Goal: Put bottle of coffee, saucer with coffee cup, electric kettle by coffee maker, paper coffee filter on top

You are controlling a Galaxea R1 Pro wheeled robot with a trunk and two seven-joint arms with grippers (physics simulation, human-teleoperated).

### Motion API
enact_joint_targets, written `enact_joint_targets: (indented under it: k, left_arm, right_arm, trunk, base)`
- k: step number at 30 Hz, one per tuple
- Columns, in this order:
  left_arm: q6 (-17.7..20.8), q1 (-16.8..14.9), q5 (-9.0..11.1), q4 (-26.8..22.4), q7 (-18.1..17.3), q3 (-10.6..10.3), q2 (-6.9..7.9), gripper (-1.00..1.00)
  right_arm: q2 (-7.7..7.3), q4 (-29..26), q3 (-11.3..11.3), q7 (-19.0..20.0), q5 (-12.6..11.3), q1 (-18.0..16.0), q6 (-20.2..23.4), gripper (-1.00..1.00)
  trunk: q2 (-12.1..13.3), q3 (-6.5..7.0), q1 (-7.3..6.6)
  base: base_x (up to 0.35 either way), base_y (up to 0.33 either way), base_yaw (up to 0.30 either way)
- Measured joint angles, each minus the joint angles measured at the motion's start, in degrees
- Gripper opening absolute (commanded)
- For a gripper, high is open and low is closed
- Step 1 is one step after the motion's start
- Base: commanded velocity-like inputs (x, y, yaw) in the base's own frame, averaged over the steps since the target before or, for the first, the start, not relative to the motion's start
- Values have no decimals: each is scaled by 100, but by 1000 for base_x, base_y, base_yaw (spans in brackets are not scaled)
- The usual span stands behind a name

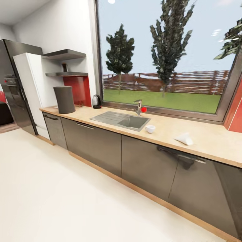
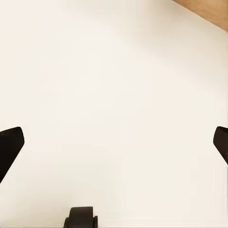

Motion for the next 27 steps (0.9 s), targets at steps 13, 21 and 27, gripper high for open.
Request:
enact_joint_targets:
  k: [13, 21, 27]
  left_arm:
    - [0, 0, 0, 1, 1, 2, 0, 100]
    - [-1, 1, 0, -3, 5, 0, 0, 100]
    - [-3, 1, 2, -8, 5, 0, 0, 100]
  right_arm:
    - [0, 1, 0, -3, -3, 0, 4, 100]
    - [-1, 2, 0, -5, -6, -1, 7, 100]
    - [-3, 2, 5, -5, 10, -1, -6, 100]
  trunk:
    - [0, 0, 0]
    - [0, 0, -1]
    - [0, 0, -1]
  base:
    - [0, -6, -240]
    - [83, -128, -17]
    - [80, -86, -1]
